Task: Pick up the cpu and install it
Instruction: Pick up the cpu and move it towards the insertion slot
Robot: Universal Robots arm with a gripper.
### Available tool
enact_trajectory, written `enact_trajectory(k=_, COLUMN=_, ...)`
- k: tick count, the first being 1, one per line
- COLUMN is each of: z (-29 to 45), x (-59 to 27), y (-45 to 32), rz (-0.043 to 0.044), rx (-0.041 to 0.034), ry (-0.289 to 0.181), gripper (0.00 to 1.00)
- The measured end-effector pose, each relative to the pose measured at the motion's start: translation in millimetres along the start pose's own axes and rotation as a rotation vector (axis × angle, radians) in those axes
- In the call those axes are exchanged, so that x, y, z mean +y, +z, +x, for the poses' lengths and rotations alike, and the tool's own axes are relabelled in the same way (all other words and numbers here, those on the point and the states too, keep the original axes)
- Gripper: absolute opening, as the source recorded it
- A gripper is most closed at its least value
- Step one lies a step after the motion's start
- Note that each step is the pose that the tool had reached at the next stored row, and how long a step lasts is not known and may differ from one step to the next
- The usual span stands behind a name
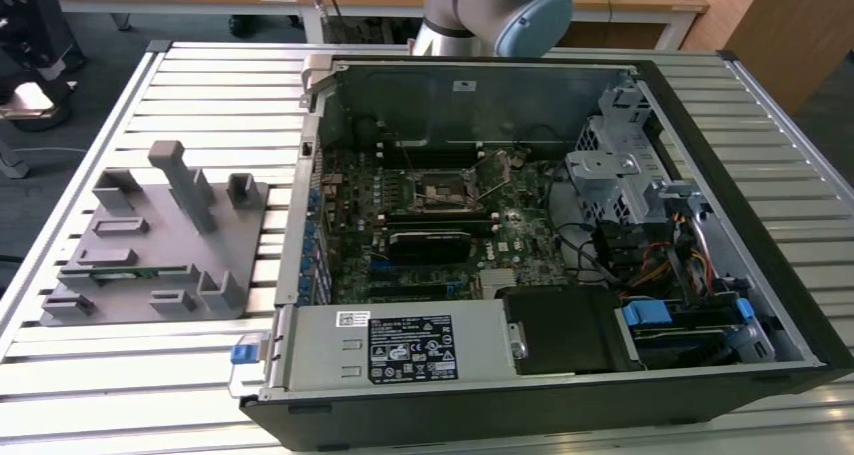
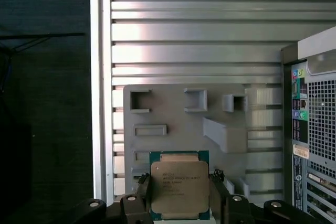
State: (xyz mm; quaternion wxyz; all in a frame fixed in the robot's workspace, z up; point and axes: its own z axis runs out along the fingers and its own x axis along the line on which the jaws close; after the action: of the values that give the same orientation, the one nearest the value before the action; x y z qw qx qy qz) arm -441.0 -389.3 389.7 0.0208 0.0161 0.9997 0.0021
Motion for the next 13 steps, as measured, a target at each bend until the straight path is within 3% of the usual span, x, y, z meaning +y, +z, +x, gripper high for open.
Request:
enact_trajectory(k=9, z=-18.7, x=0.6, y=0.8, rz=0.0000, rx=0.0000, ry=0.000, gripper=0.53)
enact_trajectory(k=13, z=-31.2, x=1.0, y=1.3, rz=0.0000, rx=-0.0001, ry=0.000, gripper=0.53)
